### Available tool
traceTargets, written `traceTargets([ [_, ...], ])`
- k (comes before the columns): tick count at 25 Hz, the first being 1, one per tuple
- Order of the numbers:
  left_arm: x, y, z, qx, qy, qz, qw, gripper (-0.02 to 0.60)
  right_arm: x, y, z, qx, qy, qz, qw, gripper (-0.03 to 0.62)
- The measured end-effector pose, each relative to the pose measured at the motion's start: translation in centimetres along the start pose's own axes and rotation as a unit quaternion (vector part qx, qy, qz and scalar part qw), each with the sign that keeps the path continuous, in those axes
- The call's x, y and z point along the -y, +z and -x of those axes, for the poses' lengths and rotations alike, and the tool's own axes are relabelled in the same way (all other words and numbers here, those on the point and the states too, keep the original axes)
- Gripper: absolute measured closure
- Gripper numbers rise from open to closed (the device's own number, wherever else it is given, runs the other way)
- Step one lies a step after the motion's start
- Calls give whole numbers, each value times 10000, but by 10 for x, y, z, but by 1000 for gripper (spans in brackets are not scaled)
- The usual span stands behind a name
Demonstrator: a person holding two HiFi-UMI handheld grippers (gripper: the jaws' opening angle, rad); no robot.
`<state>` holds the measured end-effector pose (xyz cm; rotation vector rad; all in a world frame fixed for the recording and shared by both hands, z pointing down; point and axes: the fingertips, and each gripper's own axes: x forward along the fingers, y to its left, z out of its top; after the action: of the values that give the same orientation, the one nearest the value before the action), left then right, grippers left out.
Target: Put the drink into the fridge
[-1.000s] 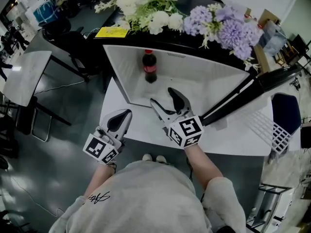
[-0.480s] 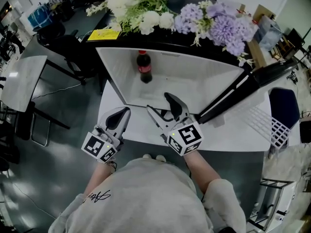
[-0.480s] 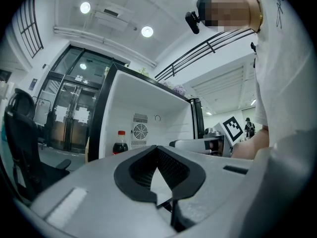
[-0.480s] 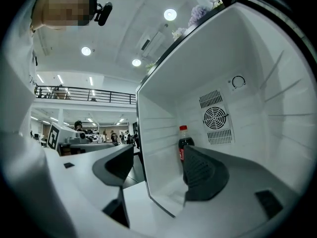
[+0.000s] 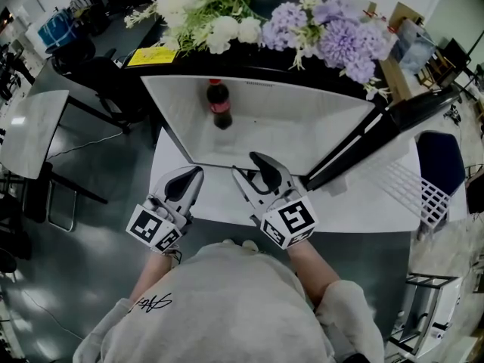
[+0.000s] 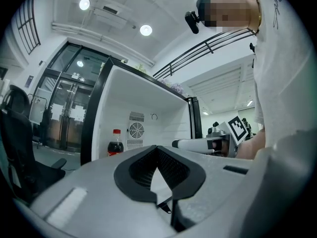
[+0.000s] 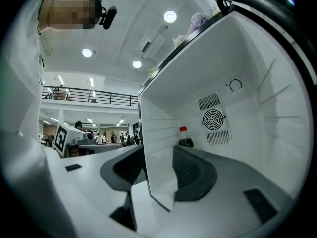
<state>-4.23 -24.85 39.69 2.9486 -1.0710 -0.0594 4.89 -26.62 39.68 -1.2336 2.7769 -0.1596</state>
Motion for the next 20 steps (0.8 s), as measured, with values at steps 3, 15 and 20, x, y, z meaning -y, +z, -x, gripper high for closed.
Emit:
traceTargets([
  [3,0,0,-3,-2,-53,13,10000,578,0,2,2,77,-41,-58,9999,441],
  [15,6,6,-16,73,-224,-31,9997,578,2,-2,3,-10,-120,10,9999,542],
  [20,6,6,-18,83,-228,-42,9997,578,4,-4,2,-49,-174,-42,9998,557],
])
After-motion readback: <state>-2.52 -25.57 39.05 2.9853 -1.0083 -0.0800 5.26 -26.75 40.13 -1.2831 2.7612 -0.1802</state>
